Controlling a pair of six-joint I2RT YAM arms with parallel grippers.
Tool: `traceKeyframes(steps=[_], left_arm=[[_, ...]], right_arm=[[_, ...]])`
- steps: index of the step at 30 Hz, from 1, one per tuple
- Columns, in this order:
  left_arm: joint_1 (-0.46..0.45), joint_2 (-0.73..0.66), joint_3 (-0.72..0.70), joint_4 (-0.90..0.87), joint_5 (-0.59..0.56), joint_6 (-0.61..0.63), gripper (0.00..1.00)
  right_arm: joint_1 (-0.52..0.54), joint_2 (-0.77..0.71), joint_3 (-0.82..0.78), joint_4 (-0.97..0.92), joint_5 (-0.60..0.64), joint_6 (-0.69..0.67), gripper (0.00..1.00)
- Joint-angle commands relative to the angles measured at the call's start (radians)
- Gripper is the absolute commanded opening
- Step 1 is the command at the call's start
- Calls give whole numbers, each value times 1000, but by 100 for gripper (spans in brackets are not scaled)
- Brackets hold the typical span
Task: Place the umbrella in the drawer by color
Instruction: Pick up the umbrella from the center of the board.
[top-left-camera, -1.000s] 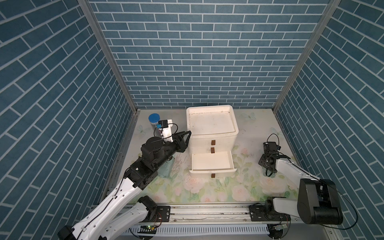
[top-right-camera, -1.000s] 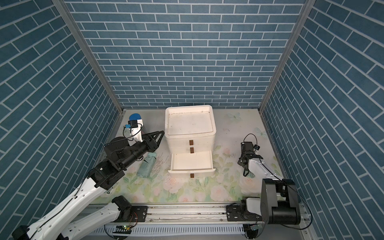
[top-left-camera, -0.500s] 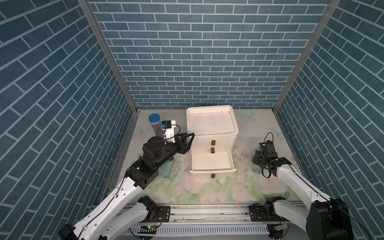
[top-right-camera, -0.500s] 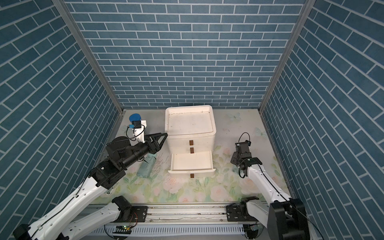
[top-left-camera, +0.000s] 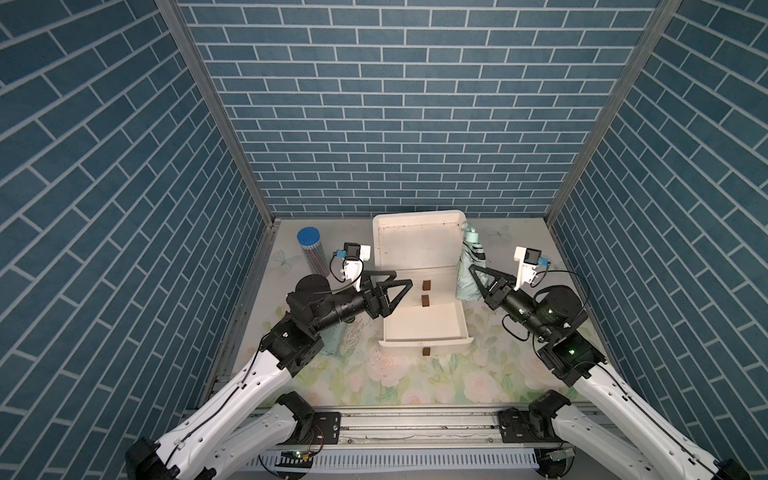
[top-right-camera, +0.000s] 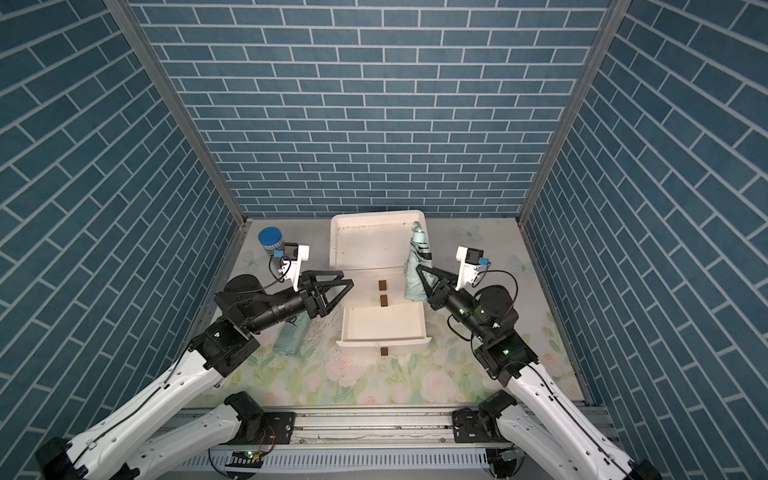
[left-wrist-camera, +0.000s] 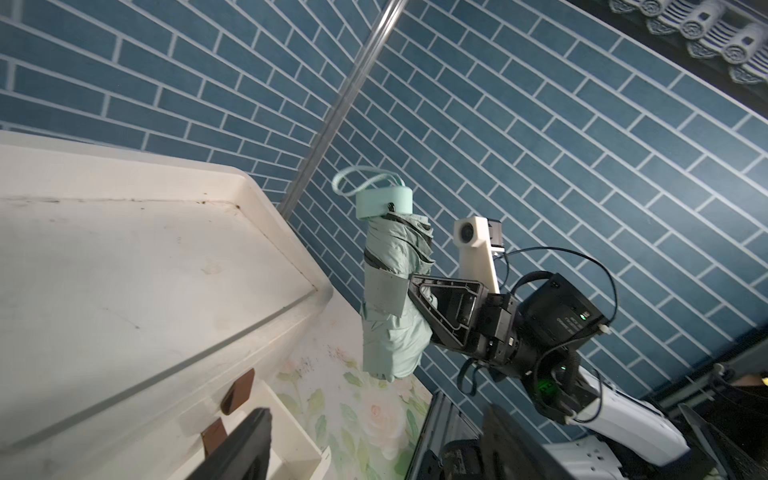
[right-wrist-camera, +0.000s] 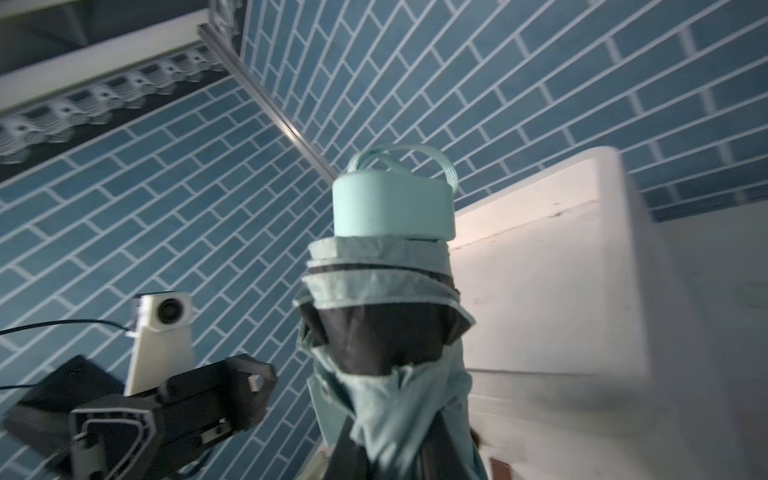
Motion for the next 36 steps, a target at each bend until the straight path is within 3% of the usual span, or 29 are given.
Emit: traceKeyframes(steps=[1, 7, 14, 19, 23, 26, 27, 29, 30, 32, 36], left_arm=[[-27, 20, -14, 85, 85, 3, 83], [-58, 37, -16, 102, 69, 17, 87], [-70, 46, -4, 109, 87, 27, 83], [-76, 60, 6, 103, 103, 30, 64], [-81, 83, 34, 59, 90, 58, 40], [-82, 90, 56, 12, 52, 90, 27], [-82, 92, 64, -9, 35, 102, 24], [-82, 96, 84, -69, -24, 134, 16], [-82, 101, 95, -103, -52, 158, 13], [-82, 116, 123, -173, -103, 206, 9], [-90, 160, 193, -348, -216, 335, 7]], right_arm=[[76, 62, -19, 451, -120, 155, 0], [208, 196, 40, 593, -127, 170, 0], [260, 291, 32, 744, -127, 233, 0], [279, 340, 19, 803, -109, 268, 0], [291, 370, 21, 804, -94, 271, 0], [291, 354, 8, 766, -64, 255, 6], [292, 342, 7, 730, -51, 242, 9], [293, 299, 25, 568, 2, 191, 30], [292, 271, 46, 433, 54, 153, 42], [292, 212, 107, 131, 193, 79, 55], [285, 115, 229, -455, 592, 27, 65]])
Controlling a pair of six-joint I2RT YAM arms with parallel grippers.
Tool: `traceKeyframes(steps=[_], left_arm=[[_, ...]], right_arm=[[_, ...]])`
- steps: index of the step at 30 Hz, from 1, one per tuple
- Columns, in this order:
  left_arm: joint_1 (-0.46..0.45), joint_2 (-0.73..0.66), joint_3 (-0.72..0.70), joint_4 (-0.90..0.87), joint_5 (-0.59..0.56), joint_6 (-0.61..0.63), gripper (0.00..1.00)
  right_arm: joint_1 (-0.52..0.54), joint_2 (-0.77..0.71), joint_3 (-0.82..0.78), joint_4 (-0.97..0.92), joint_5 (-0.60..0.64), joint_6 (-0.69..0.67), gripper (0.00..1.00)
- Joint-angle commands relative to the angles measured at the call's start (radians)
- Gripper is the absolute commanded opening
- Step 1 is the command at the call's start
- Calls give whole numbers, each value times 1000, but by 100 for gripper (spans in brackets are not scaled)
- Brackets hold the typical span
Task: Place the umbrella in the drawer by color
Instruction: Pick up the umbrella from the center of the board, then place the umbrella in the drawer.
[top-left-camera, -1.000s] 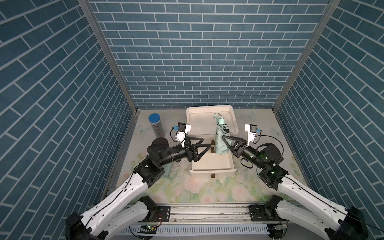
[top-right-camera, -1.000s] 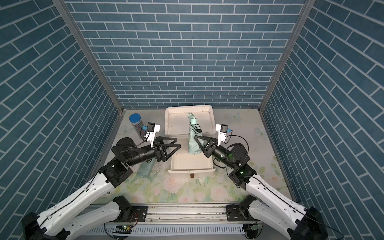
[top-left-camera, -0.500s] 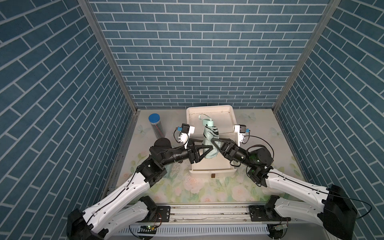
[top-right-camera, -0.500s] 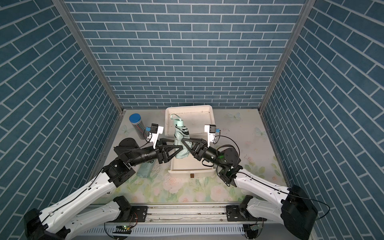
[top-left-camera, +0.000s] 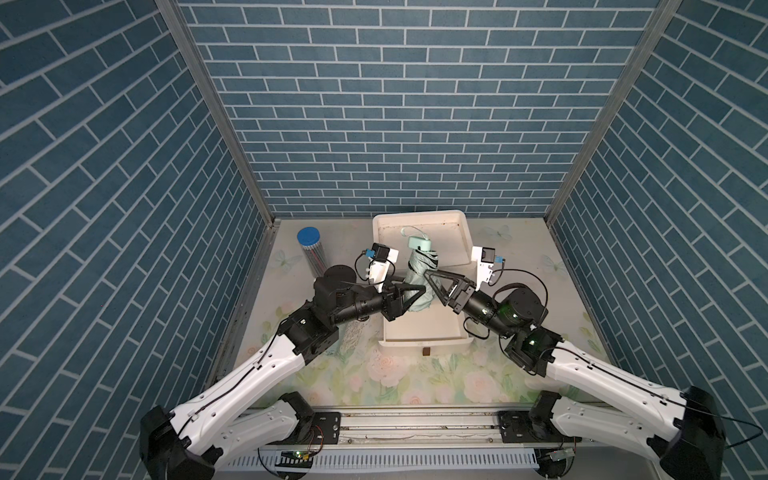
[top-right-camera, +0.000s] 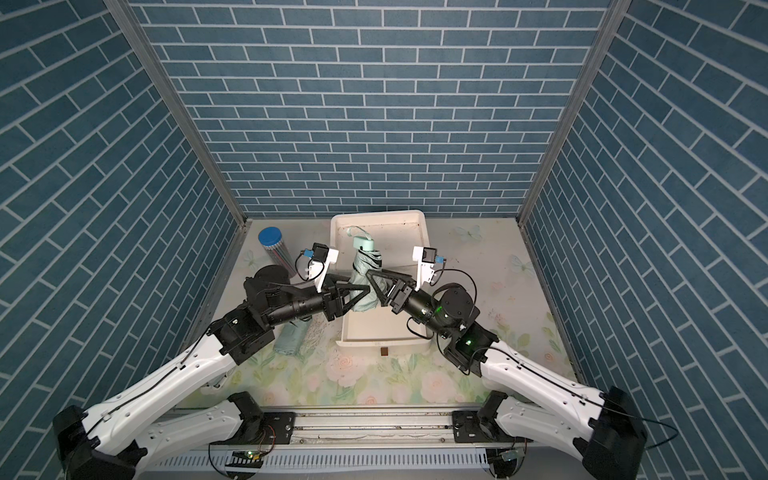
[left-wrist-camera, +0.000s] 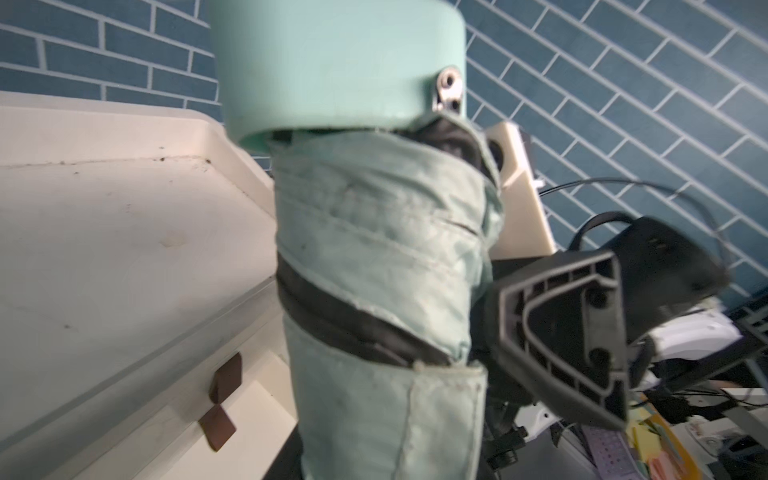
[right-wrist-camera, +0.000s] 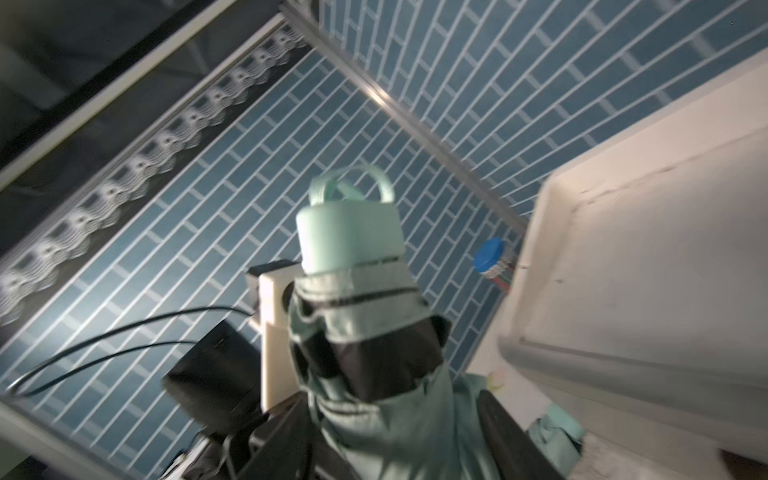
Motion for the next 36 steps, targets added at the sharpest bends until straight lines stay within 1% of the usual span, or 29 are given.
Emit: traceKeyframes(steps=[1, 3, 6, 7, 9, 10, 12, 13, 18, 21, 24, 28, 29, 31, 33, 34, 36], left_arm=[[-12, 24, 84, -181, -138, 167, 7], [-46, 48, 127, -271, -192, 254, 9], [-133, 96, 175, -376, -317, 370, 9], [-168, 115, 188, -401, -369, 399, 9], [-244, 169, 211, -446, -531, 452, 4], [-271, 194, 219, -460, -599, 473, 1], [-322, 257, 237, -477, -757, 508, 0], [-336, 283, 245, -478, -803, 520, 0], [-383, 399, 266, -467, -946, 574, 0], [-409, 440, 236, -459, -950, 595, 0], [-442, 448, 194, -437, -938, 602, 0], [-449, 470, 155, -425, -928, 582, 1], [-449, 477, 150, -424, -926, 578, 5], [-449, 487, 142, -417, -924, 569, 21], [-449, 490, 135, -406, -930, 558, 33], [-449, 487, 130, -399, -935, 554, 37], [-449, 480, 121, -388, -937, 548, 41]], right_arm=[[-9, -104, 93, -552, 394, -94, 66], [-11, -171, 81, -640, 456, -99, 66], [-13, -297, 19, -693, 492, -91, 67], [-13, -326, 3, -701, 494, -87, 67], [-12, -387, -32, -719, 493, -76, 66], [-13, -403, -43, -726, 489, -72, 66], [-13, -420, -62, -743, 477, -64, 66], [-13, -420, -66, -747, 468, -63, 65], [-13, -396, -76, -747, 422, -72, 64], [-14, -390, -79, -742, 410, -85, 62], [-13, -399, -93, -738, 402, -90, 62], [-13, -412, -114, -730, 399, -87, 62], [-13, -413, -121, -728, 398, -86, 62], [-13, -415, -133, -721, 392, -82, 62], [-12, -418, -141, -714, 383, -73, 62], [-13, -418, -146, -709, 379, -71, 62], [-13, -414, -147, -704, 369, -71, 62]])
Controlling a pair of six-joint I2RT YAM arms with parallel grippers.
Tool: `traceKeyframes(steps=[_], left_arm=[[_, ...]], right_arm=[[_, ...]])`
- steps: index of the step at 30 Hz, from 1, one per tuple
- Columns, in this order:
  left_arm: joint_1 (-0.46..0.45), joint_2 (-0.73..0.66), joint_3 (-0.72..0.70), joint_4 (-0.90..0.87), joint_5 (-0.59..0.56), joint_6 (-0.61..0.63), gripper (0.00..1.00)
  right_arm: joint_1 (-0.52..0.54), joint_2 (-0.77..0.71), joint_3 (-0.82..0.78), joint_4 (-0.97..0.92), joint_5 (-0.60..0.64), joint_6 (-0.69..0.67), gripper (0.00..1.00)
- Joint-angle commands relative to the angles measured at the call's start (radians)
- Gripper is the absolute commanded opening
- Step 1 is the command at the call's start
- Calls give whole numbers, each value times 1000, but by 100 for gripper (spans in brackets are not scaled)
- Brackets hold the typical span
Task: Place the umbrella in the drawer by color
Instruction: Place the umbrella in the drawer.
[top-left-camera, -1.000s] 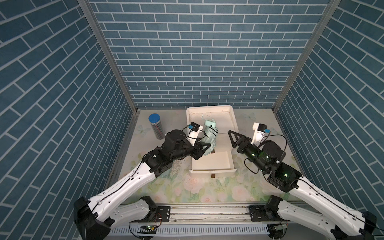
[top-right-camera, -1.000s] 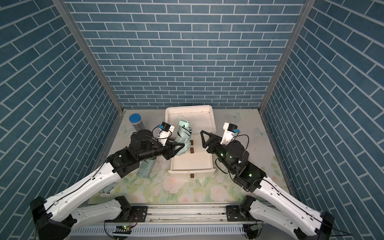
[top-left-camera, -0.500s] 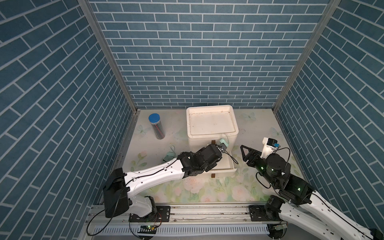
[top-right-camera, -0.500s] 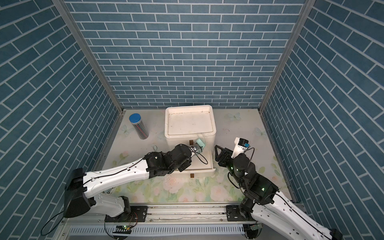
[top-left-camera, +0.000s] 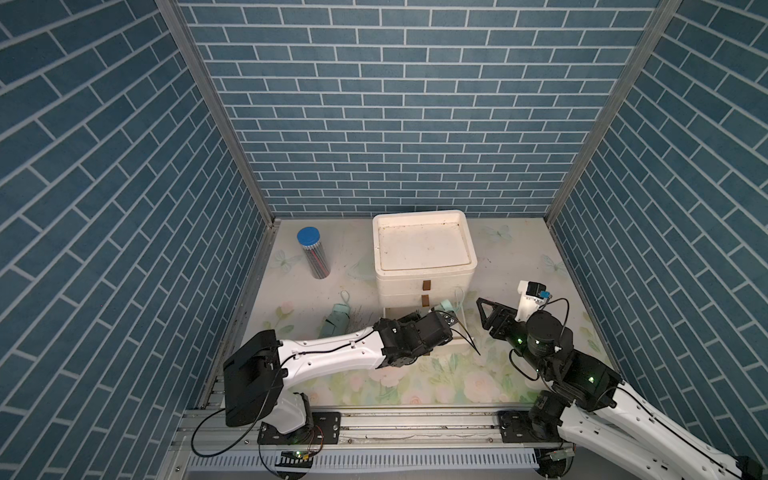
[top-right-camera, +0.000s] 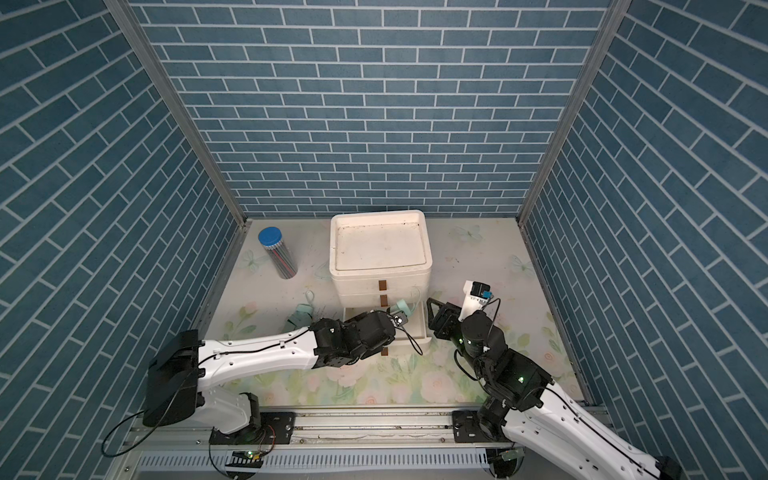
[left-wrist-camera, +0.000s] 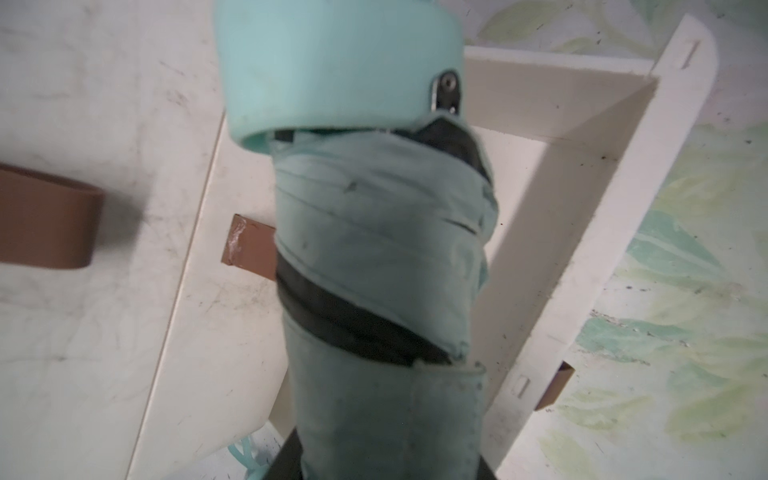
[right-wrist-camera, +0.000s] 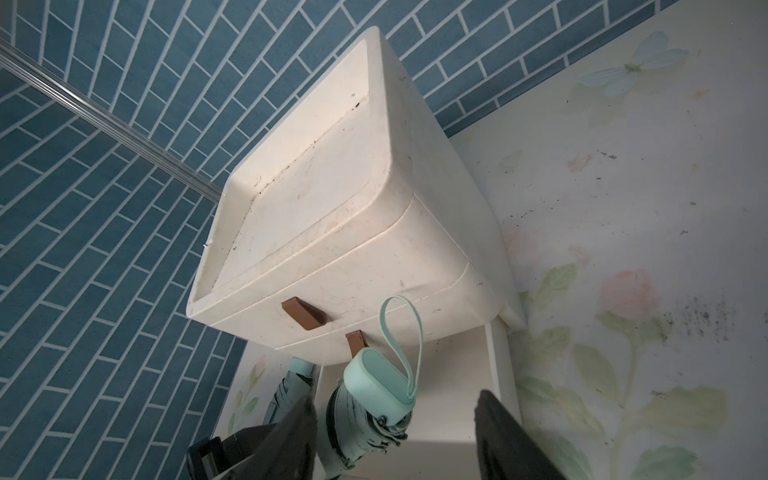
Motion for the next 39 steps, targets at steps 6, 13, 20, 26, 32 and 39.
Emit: traceKeyframes(steps=[6, 13, 20, 26, 32, 39], left_arm=[[-1, -55, -3, 69, -17, -48, 56], [-1, -161, -21, 60, -14, -83, 65], [2, -300, -44, 49, -54, -189, 63], [148, -415, -83, -108, -347, -650, 57], [471, -602, -236, -217, -210, -993, 76], [829, -560, -387, -78, 178, -990, 83]], right_arm=[[-2, 29, 20, 27, -32, -33, 62], [-1, 74, 26, 72, -59, -53, 63], [-1, 116, 24, 108, -89, -61, 63], [1, 152, 12, 141, -131, -67, 62], [5, 184, -30, 213, -186, -57, 60], [21, 207, -47, 244, -204, -50, 59]])
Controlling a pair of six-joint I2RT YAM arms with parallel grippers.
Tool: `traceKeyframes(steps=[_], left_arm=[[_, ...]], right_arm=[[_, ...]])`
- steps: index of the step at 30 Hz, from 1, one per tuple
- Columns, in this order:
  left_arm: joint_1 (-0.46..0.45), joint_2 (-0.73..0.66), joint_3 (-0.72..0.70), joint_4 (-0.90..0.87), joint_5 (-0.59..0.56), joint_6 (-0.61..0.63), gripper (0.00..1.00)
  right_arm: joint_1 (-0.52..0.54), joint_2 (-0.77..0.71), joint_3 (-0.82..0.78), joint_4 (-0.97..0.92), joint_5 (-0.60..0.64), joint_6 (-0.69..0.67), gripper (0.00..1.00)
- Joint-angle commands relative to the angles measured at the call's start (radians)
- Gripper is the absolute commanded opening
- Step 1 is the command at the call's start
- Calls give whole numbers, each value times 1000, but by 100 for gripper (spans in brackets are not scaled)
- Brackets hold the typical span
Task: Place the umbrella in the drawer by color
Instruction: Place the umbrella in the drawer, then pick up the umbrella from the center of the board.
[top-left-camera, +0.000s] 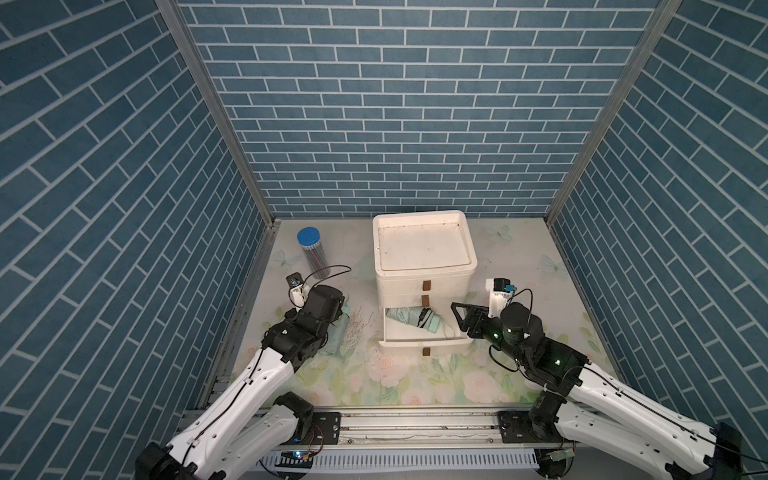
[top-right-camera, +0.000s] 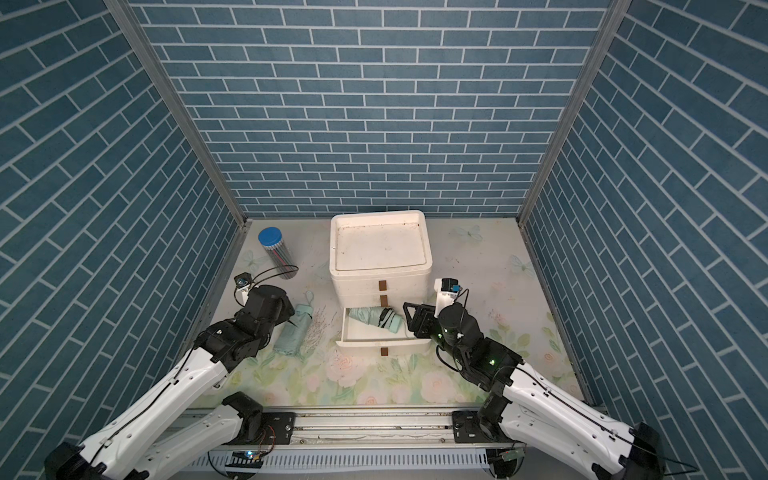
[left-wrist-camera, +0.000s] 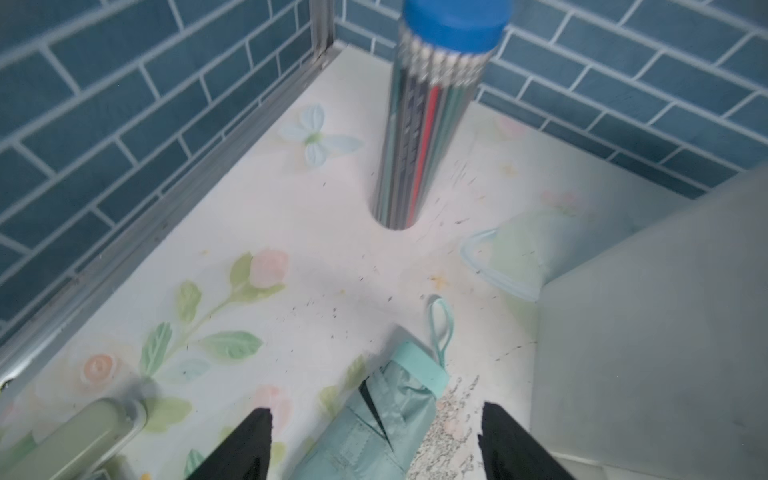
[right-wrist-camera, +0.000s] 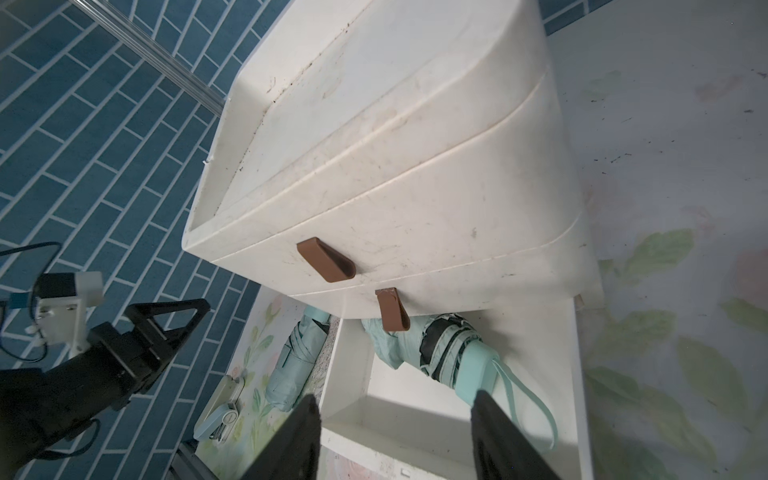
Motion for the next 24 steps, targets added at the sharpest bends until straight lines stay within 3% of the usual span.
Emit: traceKeyframes(steps=[1, 9, 16, 24], left_arm=[[91, 70, -51, 57, 216, -57, 83], [105, 223, -113, 175, 304, -87, 79], [99, 270, -186, 262, 393, -96, 69], [46, 284, -208, 243, 377, -82, 56]], right_arm=[[10, 0, -16, 43, -19, -13, 59], [21, -19, -48, 51, -14, 4, 59], [24, -2, -51, 65, -19, 3, 59], [31, 35, -41, 92, -30, 1, 59]])
